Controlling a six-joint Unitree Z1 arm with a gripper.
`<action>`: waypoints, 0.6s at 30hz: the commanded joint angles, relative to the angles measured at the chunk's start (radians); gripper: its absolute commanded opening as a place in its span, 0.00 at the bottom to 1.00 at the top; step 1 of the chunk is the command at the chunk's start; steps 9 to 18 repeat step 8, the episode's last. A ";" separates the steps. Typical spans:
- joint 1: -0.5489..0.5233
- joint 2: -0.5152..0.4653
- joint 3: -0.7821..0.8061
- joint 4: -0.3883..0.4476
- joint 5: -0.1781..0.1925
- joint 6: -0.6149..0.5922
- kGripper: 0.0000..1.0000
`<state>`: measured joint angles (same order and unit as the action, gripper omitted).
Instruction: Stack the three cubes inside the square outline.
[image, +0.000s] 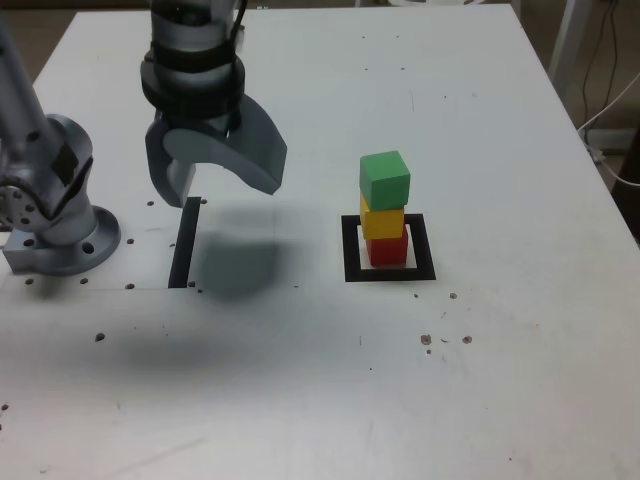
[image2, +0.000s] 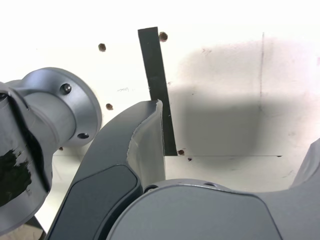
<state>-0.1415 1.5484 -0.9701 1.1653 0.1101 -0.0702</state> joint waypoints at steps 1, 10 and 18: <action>-0.005 0.010 0.007 -0.014 0.009 0.003 1.00; -0.007 0.016 0.017 -0.074 -0.010 0.002 1.00; -0.007 0.016 0.017 -0.074 -0.010 0.002 1.00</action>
